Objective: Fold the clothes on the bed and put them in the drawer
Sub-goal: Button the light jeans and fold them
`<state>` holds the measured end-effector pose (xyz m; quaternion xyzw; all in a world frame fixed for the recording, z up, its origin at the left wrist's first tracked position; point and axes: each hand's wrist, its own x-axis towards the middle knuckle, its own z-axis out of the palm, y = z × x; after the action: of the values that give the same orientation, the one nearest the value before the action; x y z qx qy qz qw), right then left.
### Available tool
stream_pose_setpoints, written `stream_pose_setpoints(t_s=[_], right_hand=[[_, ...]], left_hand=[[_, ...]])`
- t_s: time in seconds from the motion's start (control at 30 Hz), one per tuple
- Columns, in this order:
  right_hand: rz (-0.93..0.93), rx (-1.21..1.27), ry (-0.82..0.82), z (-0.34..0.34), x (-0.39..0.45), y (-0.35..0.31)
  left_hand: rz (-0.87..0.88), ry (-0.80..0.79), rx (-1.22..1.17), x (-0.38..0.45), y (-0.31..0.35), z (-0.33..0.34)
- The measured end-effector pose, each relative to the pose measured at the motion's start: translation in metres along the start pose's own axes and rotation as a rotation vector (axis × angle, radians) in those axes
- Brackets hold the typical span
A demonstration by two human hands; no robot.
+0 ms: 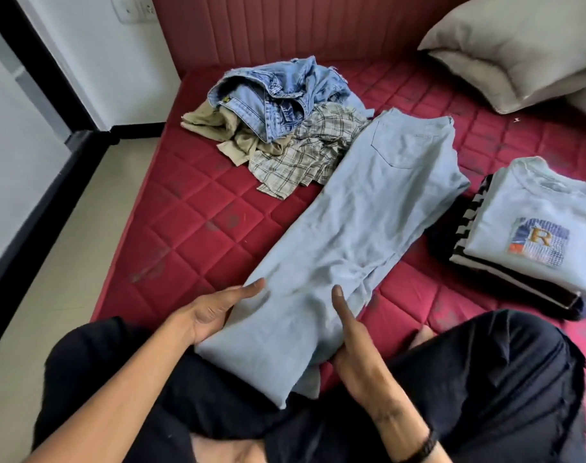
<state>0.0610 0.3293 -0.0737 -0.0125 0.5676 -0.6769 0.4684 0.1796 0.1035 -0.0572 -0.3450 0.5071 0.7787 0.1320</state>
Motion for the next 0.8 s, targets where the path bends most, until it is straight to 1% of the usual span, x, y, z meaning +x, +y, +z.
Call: stream_pose_setpoints(t_s=[0.07, 0.1, 0.13, 0.17, 0.2, 0.23, 0.27, 0.3, 0.33, 0.37, 0.4, 0.43, 0.47, 0.5, 0.53, 0.57, 0.6, 0.67, 0.7, 0.73, 0.77, 0.8], right_hand=[[-0.064, -0.212, -0.208, 0.012, -0.021, -0.011], [-0.108, -0.312, -0.29, 0.015, -0.03, -0.018], [-0.13, -0.361, -0.364, 0.02, -0.041, -0.027], [-0.129, -0.355, -0.41, 0.023, -0.05, -0.036], [-0.11, -0.289, -0.443, 0.029, -0.063, -0.044], [-0.085, -0.159, -0.475, 0.033, -0.072, -0.049], [-0.056, 0.001, -0.492, 0.038, -0.08, -0.051], [-0.025, 0.143, -0.476, 0.041, -0.084, -0.048], [0.01, 0.242, -0.443, 0.046, -0.088, -0.042], [0.05, 0.307, -0.409, 0.051, -0.09, -0.031], [0.091, 0.342, -0.373, 0.055, -0.09, -0.018], [0.148, 0.34, -0.339, 0.06, -0.091, -0.003], [0.211, 0.285, -0.31, 0.063, -0.092, 0.011], [0.273, 0.202, -0.293, 0.063, -0.093, 0.023], [0.324, 0.083, -0.29, 0.062, -0.094, 0.033], [0.356, -0.062, -0.322, 0.06, -0.095, 0.036], [0.376, -0.251, -0.383, 0.059, -0.096, 0.036], [0.362, -0.643, -0.476, 0.051, -0.093, 0.025], [0.323, -0.802, -0.479, 0.046, -0.089, 0.014], [0.246, -0.975, -0.436, 0.04, -0.082, 0.001], [0.122, -1.156, -0.348, 0.03, -0.073, -0.015], [-0.013, -1.319, -0.257, 0.018, -0.06, -0.032]], left_hand=[[0.007, -0.072, -0.063, -0.017, -0.003, 0.001], [0.042, -0.084, -0.077, -0.025, -0.001, 0.001], [0.093, -0.08, -0.094, -0.034, 0.005, 0.003], [0.144, -0.081, -0.113, -0.043, 0.013, 0.003], [0.18, -0.088, -0.149, -0.053, 0.021, 0.0], [0.199, -0.086, -0.163, -0.062, 0.03, -0.002], [0.195, -0.044, -0.142, -0.07, 0.036, -0.007], [0.191, -0.014, -0.13, -0.077, 0.038, -0.013], [0.211, -0.038, -0.145, -0.085, 0.037, -0.013], [0.239, -0.116, -0.164, -0.091, 0.032, -0.011], [0.231, -0.195, -0.164, -0.094, 0.023, -0.008], [0.2, -0.232, -0.15, -0.099, 0.012, -0.006], [0.151, -0.236, -0.137, -0.105, 0.002, -0.001], [0.105, -0.191, -0.125, -0.107, -0.008, -0.003], [0.06, -0.115, -0.103, -0.11, -0.016, -0.002], [0.025, -0.005, -0.04, -0.113, -0.02, -0.003], [0.001, 0.11, 0.067, -0.115, -0.024, -0.004], [0.019, 0.335, 0.333, -0.114, -0.031, -0.007], [0.055, 0.471, 0.484, -0.112, -0.034, -0.008], [0.105, 0.624, 0.696, -0.11, -0.036, -0.009], [0.19, 0.764, 0.931, -0.108, -0.037, -0.005], [0.327, 0.88, 1.12, -0.105, -0.037, 0.004]])
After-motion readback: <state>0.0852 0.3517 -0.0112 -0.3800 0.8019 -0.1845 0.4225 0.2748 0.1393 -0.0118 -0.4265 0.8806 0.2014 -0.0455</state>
